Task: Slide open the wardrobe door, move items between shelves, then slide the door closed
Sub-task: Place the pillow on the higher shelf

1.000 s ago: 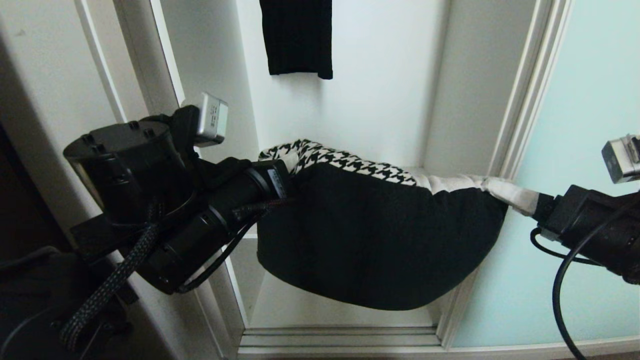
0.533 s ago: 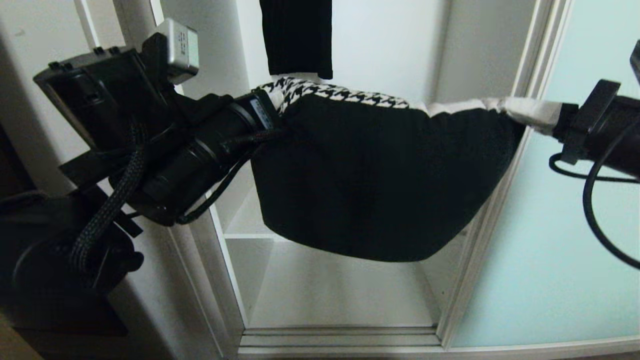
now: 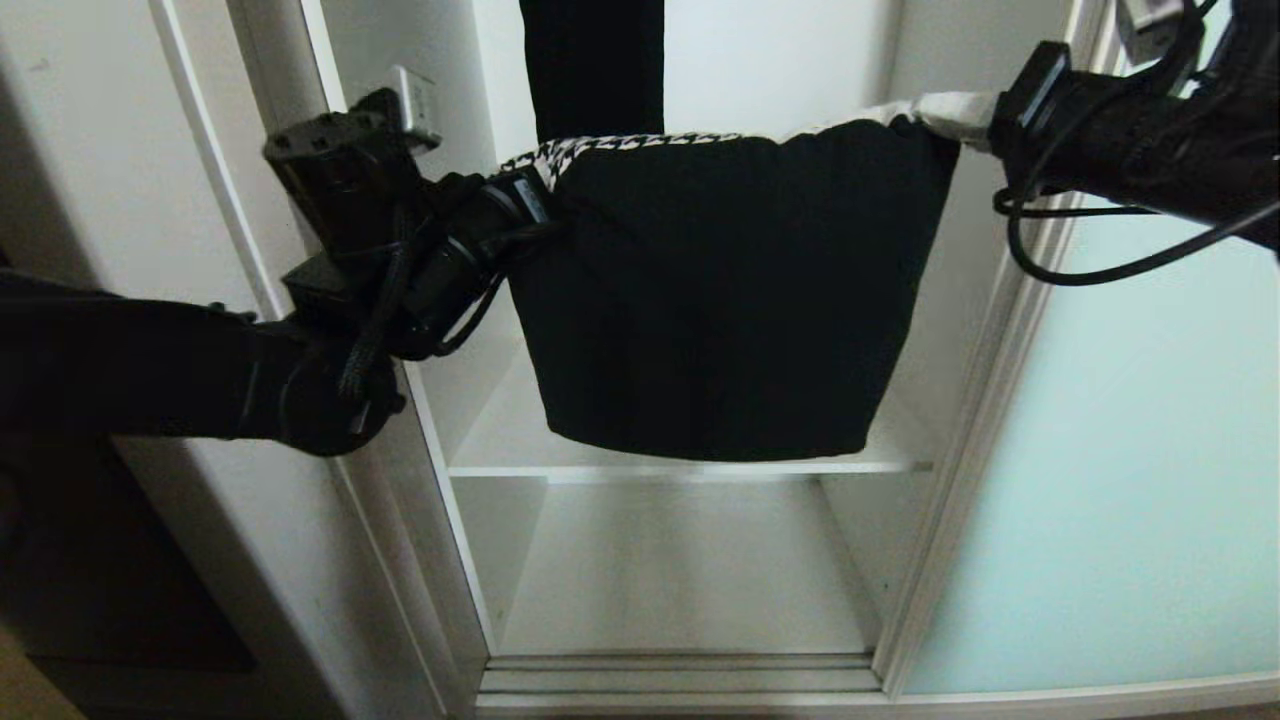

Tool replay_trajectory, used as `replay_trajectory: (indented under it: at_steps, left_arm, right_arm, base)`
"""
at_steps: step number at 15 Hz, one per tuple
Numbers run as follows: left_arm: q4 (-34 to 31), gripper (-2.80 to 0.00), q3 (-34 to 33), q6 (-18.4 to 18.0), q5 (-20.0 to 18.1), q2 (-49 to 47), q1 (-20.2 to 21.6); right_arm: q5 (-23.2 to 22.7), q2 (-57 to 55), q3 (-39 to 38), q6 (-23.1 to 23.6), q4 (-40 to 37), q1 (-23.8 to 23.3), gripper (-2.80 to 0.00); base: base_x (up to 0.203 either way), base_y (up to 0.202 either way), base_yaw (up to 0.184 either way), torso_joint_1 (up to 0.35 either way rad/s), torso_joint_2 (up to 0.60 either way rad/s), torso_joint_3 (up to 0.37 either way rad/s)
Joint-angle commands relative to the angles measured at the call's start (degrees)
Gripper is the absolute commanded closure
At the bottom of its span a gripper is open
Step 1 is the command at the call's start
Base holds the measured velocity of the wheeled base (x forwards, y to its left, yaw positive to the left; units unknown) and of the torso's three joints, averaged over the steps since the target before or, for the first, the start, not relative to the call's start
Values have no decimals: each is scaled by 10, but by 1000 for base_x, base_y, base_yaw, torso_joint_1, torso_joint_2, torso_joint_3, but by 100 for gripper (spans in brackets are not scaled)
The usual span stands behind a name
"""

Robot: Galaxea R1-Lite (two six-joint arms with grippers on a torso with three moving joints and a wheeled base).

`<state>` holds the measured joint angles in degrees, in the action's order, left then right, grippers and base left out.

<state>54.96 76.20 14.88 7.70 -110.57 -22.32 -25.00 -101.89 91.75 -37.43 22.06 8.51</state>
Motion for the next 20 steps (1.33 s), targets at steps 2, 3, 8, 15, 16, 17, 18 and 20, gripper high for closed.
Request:
replay_trajectory:
  at_steps: [2, 3, 8, 15, 16, 17, 18, 20]
  left_arm:
    - [6, 0, 140, 0, -5, -138, 35]
    - [4, 0, 188, -1, -7, -168, 44]
    - [25, 0, 284, -6, -10, -337, 75]
    - [44, 0, 260, -5, -11, -411, 85]
    - [48, 0, 208, -3, -13, -384, 84]
    - [49, 0, 167, -2, -20, -357, 82]
    - [36, 0, 141, 0, -28, -337, 79]
    - [-54, 0, 134, 0, -29, -332, 75]
  right_arm:
    - [-3, -197, 164, -2, 2, -12, 0]
    - [-10, -231, 188, 1, 13, -17, 0]
    - [-40, -351, 197, 5, 107, -28, 0]
    - [-38, -393, 144, 3, 125, -55, 0]
    - [-39, -366, 103, 3, 124, -58, 0]
    - [-40, -345, 70, 2, 125, -60, 0]
    - [-40, -331, 50, 2, 125, -62, 0]
    - [-37, -336, 49, 1, 117, -70, 0]
  base:
    - [0, 0, 0, 0, 0, 0]
    - [0, 0, 0, 0, 0, 0]
    - [0, 0, 0, 0, 0, 0]
    - [0, 0, 0, 0, 0, 0]
    - [0, 0, 0, 0, 0, 0]
    - [0, 0, 0, 0, 0, 0]
    - [0, 0, 0, 0, 0, 0]
    - [0, 0, 0, 0, 0, 0]
